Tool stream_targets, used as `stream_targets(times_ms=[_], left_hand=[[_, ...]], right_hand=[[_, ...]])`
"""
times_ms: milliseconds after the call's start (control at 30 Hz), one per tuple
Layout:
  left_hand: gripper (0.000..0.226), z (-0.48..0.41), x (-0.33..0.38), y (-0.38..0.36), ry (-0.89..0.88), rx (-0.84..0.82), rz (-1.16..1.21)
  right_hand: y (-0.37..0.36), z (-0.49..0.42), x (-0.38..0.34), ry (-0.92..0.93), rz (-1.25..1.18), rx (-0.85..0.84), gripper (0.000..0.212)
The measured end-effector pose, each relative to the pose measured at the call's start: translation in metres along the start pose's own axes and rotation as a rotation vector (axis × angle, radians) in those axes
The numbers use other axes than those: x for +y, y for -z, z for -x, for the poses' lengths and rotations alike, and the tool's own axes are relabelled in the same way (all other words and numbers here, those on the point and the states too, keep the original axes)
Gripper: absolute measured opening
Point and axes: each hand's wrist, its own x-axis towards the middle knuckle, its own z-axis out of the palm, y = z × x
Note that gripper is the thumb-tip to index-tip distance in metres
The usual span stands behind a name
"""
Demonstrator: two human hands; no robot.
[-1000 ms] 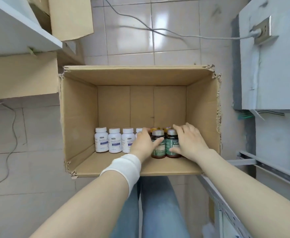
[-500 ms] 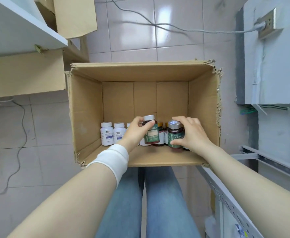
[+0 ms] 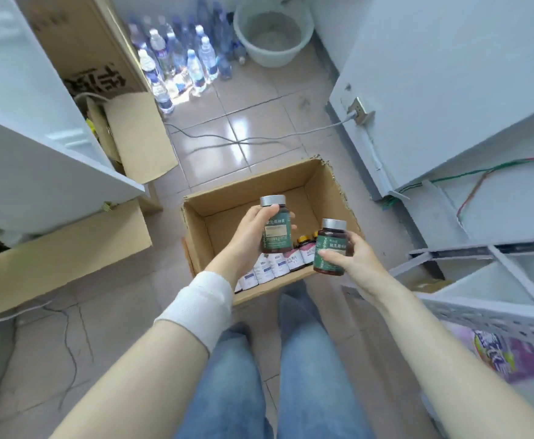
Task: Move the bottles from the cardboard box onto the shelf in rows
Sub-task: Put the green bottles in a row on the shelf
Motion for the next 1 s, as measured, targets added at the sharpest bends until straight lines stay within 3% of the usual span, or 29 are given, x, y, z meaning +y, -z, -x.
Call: stream_targets(times_ms=[233,467,567,700,833,1000], left_hand=[[0.026,0.106,0.059,-0.051,-0.151,-0.345,-0.222],[0.020,0.213,0.054,-0.145,-0.244,-0.643,-0.322],[0.019,0.267,0.032,-0.191,-0.244,-0.786,-0.348],[0.019,0.349,-0.015,-0.250,-0.287,-0.933,-0.411],[0.021,0.445,-0.080,-0.303,-0.297,-1.039,-0.375],[0.021,0.555,-0.160,-0.363,-0.302,-1.200,-0.454]], right_hand=[[-0.010,0.141,0.006,0.126,-0.482,0.167,0.044],[0.032,0.274,0.042,0.313,-0.669,0.373,0.041],[0.055,0.340,0.072,0.369,-0.701,0.444,0.072],[0.082,0.437,0.128,0.445,-0.771,0.527,0.065],[0.106,0.543,0.200,0.562,-0.770,0.595,0.090],[0.141,0.660,0.278,0.654,-0.772,0.768,0.087]])
